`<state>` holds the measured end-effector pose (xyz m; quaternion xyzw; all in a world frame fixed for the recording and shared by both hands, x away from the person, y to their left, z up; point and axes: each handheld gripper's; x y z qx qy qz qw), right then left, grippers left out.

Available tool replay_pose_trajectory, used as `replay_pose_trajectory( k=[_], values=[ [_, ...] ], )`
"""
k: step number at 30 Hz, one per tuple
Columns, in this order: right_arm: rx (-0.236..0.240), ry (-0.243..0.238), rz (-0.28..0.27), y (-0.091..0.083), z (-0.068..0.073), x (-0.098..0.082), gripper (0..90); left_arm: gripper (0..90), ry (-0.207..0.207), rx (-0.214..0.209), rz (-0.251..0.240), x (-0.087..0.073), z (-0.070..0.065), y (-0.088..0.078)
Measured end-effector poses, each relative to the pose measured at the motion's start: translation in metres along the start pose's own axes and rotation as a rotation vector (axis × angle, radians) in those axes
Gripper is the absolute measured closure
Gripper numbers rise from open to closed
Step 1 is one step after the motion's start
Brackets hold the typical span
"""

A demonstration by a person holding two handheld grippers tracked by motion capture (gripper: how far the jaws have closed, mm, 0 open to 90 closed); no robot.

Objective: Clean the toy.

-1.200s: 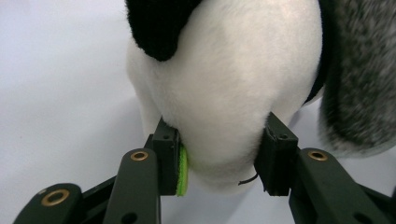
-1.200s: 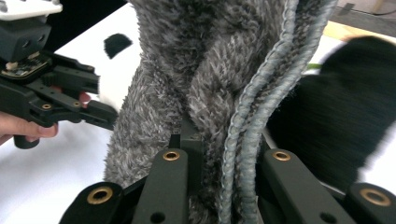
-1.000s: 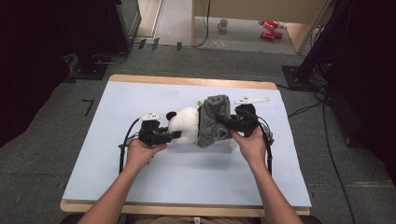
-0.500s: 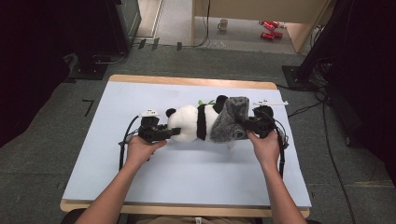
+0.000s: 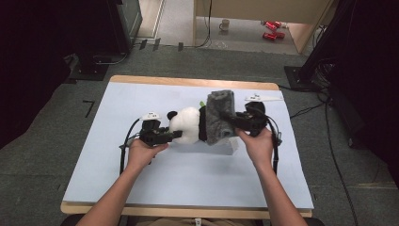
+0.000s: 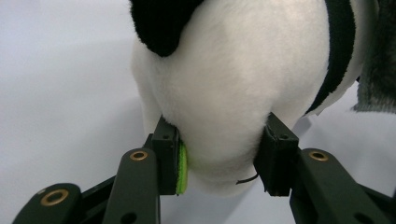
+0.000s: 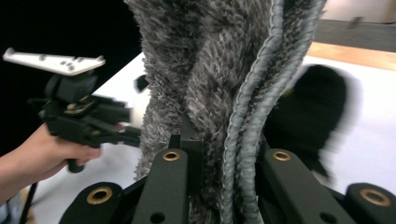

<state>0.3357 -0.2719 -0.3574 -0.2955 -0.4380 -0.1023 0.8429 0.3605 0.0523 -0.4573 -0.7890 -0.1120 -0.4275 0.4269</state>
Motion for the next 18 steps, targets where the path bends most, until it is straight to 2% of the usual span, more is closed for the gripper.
replay_pose_trajectory(
  k=[6, 10, 14, 15, 18],
  values=[
    [0.091, -0.064, 0.088, 0.043, 0.027, -0.002, 78.0, 58.4, -0.013, 0.008, -0.008, -0.004, -0.006, -0.004],
    [0.126, -0.092, 0.125, 0.064, 0.041, -0.004, 78.0, 59.0, -0.007, 0.016, -0.010, -0.008, -0.015, -0.009],
    [0.120, -0.116, 0.173, 0.084, 0.042, -0.010, 77.7, 58.9, 0.004, 0.031, -0.008, -0.011, -0.022, -0.012],
    [0.114, -0.124, 0.183, 0.087, 0.040, -0.013, 77.7, 59.0, 0.001, 0.041, 0.000, -0.011, -0.023, -0.012],
    [0.114, -0.130, 0.183, 0.091, 0.035, -0.015, 77.7, 59.0, -0.024, 0.030, -0.003, -0.014, -0.019, -0.011]
  ],
)
Point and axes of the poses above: each handheld gripper's, and its own axes: y roughly forward along the jaws, x roughly out of its top, z roughly to its left, and after that the axes turned 11 degrees about x, right-handed
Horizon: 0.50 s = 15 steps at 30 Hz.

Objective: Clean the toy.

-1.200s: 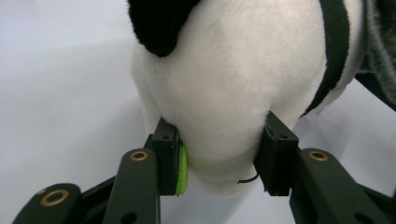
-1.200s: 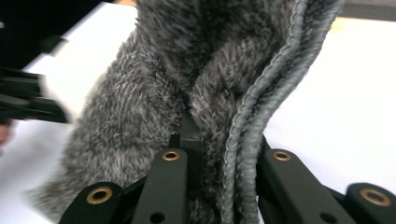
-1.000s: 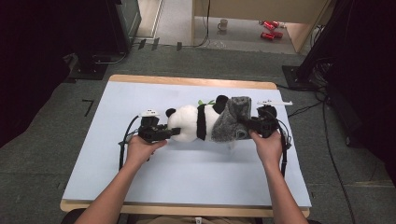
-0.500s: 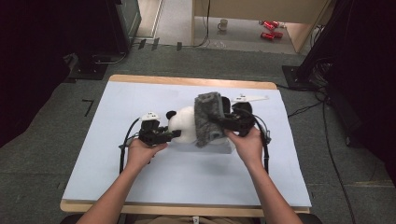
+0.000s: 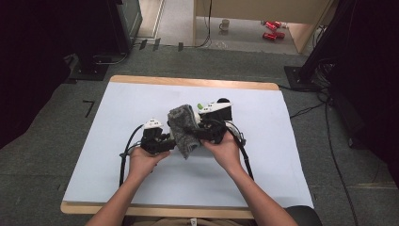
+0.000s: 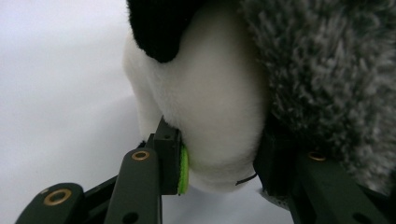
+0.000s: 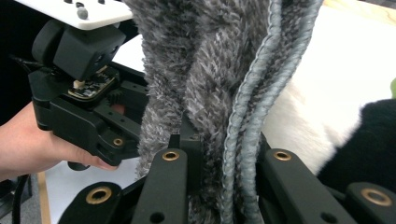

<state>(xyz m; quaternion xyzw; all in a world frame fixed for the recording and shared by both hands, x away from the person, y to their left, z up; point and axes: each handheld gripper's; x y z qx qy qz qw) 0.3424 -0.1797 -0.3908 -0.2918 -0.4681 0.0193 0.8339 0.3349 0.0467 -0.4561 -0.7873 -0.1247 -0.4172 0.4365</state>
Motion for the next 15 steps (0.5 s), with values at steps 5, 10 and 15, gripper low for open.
replay_pose_trajectory(
  k=[5, 10, 15],
  values=[
    [-0.021, -0.001, 0.003, -0.004, -0.008, -0.001, 77.5, 59.0, -0.005, -0.005, 0.003, 0.001, 0.004, 0.001],
    [-0.097, 0.009, 0.011, -0.016, -0.017, -0.005, 77.5, 58.9, -0.012, -0.014, 0.002, 0.003, 0.012, 0.004],
    [-0.099, 0.075, -0.022, -0.034, -0.030, -0.011, 78.2, 58.9, 0.012, -0.023, 0.007, 0.008, 0.016, 0.006]
  ],
)
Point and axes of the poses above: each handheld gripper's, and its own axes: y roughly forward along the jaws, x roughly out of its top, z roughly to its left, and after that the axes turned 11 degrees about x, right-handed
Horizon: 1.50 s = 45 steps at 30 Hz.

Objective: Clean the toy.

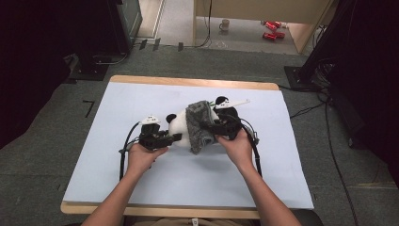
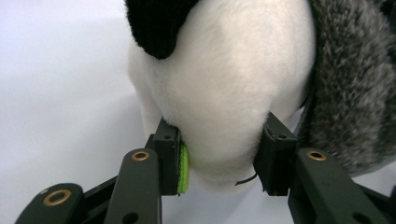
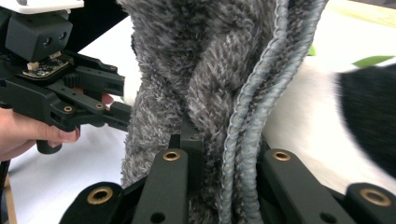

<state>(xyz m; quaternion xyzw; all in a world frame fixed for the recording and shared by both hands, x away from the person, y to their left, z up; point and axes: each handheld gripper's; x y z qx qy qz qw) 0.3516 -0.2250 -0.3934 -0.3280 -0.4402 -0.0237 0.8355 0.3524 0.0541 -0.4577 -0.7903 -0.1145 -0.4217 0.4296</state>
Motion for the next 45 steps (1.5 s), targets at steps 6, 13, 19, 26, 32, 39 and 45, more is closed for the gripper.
replay_pose_trajectory(
  k=[6, 13, 19, 26, 32, 39, 45],
  values=[
    [-0.043, 0.015, -0.020, -0.019, -0.005, -0.003, 78.4, 58.9, -0.003, -0.016, 0.018, 0.007, 0.008, 0.003],
    [-0.081, 0.072, -0.064, -0.042, -0.019, -0.012, 78.4, 58.7, 0.018, -0.024, 0.032, 0.014, 0.013, 0.007],
    [-0.126, 0.109, -0.076, -0.061, -0.030, -0.018, 78.3, 58.6, 0.005, -0.040, 0.028, 0.015, 0.018, 0.009],
    [-0.202, 0.161, -0.044, -0.069, -0.052, -0.031, 78.4, 58.2, 0.024, -0.041, 0.021, 0.016, 0.021, 0.010],
    [-0.178, 0.195, -0.040, -0.065, -0.059, -0.036, 78.3, 46.9, 0.065, -0.054, 0.005, 0.015, 0.023, 0.009],
    [-0.170, 0.197, -0.053, -0.063, -0.064, -0.033, 77.9, 32.2, 0.121, -0.055, -0.029, 0.009, 0.025, 0.005],
    [-0.168, 0.195, -0.067, -0.061, -0.068, -0.028, 77.6, 31.6, 0.144, -0.033, -0.029, 0.003, 0.024, 0.006]
  ],
)
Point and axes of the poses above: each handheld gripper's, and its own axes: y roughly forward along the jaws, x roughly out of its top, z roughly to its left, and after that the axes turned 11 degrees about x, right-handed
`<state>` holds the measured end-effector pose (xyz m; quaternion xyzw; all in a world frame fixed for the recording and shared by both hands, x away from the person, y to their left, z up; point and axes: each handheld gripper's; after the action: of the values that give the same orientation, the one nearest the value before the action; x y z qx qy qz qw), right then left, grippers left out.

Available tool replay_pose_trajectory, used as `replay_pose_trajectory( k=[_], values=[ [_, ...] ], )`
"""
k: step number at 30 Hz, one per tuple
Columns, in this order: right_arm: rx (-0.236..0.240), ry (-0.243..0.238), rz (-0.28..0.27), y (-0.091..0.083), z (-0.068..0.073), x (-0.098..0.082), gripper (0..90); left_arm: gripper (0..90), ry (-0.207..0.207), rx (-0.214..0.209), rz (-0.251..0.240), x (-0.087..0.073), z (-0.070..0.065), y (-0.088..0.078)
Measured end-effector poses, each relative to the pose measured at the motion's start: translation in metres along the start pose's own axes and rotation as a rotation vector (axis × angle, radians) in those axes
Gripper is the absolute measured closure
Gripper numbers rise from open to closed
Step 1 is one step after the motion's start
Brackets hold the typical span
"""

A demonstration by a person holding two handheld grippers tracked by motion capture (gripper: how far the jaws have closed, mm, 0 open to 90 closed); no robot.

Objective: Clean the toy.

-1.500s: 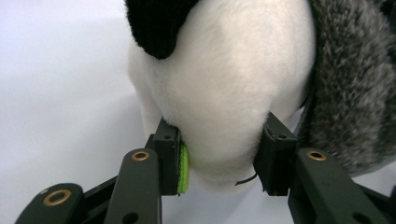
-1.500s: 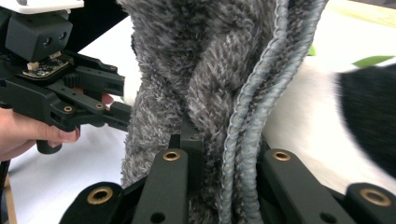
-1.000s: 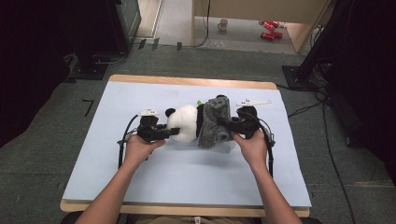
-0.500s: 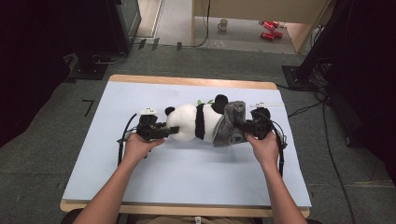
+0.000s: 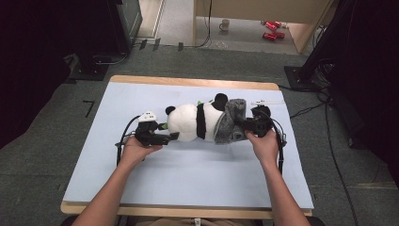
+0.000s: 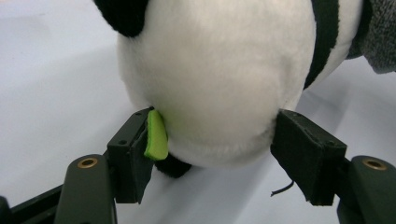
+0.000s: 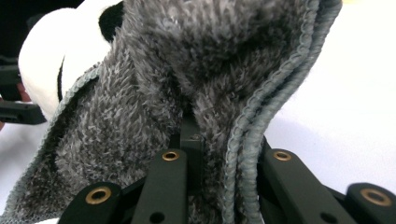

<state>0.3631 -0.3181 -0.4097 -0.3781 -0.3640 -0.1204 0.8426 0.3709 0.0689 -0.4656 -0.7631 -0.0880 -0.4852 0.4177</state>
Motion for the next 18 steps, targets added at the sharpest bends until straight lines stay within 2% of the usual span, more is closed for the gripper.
replay_pose_trajectory(
  k=[2, 7, 10, 14, 16, 18],
  values=[
    [-0.001, 0.000, -0.003, 0.001, -0.001, 0.001, 77.4, 31.4, -0.016, -0.003, -0.001, -0.002, 0.000, 0.003],
    [-0.001, 0.009, -0.014, 0.006, -0.004, 0.003, 76.9, 28.6, -0.027, 0.004, -0.017, -0.006, -0.001, 0.010],
    [0.006, 0.021, -0.013, 0.009, -0.008, 0.003, 76.9, 26.4, -0.015, 0.020, -0.026, -0.008, -0.004, 0.014],
    [0.003, 0.028, -0.013, 0.012, -0.009, 0.003, 76.7, 22.7, -0.020, 0.028, -0.038, -0.009, -0.005, 0.022],
    [0.001, 0.039, -0.020, 0.014, -0.011, 0.002, 76.1, 22.3, -0.021, 0.028, -0.050, -0.010, -0.005, 0.027],
    [0.006, 0.060, -0.022, 0.014, -0.012, 0.002, 76.0, 26.2, -0.032, 0.027, -0.052, -0.011, -0.005, 0.028]
  ],
)
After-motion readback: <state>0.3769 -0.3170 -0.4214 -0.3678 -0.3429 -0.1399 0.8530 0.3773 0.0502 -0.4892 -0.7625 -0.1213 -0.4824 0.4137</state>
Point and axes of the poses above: each handheld gripper's, and its own axes: y roughly forward along the jaws, x roughly out of its top, z roughly to its left, and after that the axes turned 11 degrees about x, right-handed
